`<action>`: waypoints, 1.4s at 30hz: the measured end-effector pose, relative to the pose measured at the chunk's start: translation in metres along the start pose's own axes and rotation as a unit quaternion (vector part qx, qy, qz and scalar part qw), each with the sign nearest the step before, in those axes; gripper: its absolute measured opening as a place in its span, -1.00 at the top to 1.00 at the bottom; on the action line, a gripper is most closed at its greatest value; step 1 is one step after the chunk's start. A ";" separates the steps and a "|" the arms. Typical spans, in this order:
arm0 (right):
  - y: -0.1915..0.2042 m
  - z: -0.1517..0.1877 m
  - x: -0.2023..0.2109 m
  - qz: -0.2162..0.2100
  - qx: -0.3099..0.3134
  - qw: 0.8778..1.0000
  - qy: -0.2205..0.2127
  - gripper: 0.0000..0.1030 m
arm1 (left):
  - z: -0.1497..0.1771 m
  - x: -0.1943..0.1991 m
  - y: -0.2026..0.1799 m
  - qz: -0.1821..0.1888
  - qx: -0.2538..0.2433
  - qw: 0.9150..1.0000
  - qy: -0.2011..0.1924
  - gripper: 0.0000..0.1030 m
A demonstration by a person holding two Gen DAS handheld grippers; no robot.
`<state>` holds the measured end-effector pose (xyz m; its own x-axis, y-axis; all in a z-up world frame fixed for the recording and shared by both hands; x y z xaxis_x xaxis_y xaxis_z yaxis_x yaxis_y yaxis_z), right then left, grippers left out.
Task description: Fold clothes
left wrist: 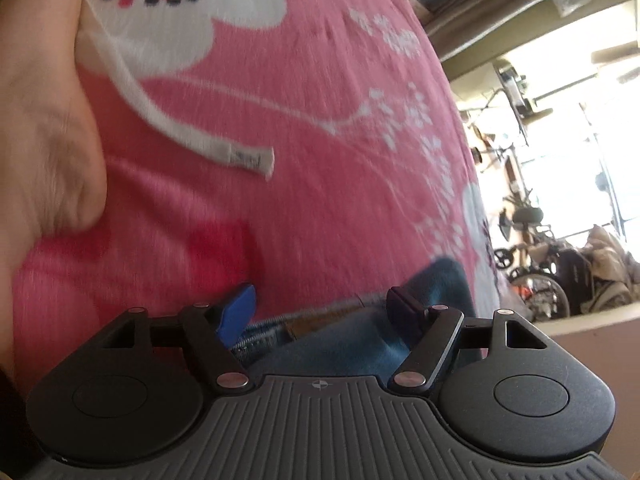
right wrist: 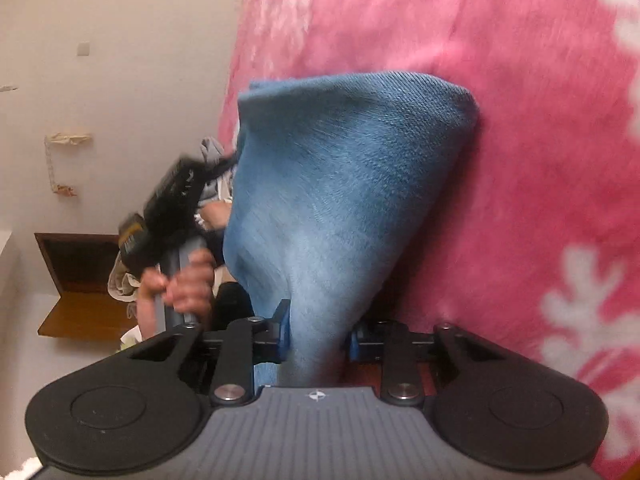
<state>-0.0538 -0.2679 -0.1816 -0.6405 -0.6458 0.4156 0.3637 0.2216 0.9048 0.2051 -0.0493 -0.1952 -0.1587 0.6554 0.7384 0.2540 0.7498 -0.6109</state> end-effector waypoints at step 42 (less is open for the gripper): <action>-0.024 -0.082 0.092 0.016 0.118 0.986 0.117 0.02 | 0.213 0.024 -0.089 0.109 -0.011 0.990 0.092 -0.66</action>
<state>-0.0664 -0.3924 -0.1730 -0.4481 -0.7800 0.4368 0.1966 0.3906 0.8993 -0.0245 -0.0809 -0.1840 0.0779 0.7729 0.6297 0.2844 0.5882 -0.7571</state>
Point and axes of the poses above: each gripper's, at about its wrist camera, not at the fingertips, and x roughly against the way its jaws point, y to its left, z to its underside, the point moved 10 cm from there along -x, roughly the way its jaws point, and after that the axes turned 7 degrees about -x, right-handed, at the moved point
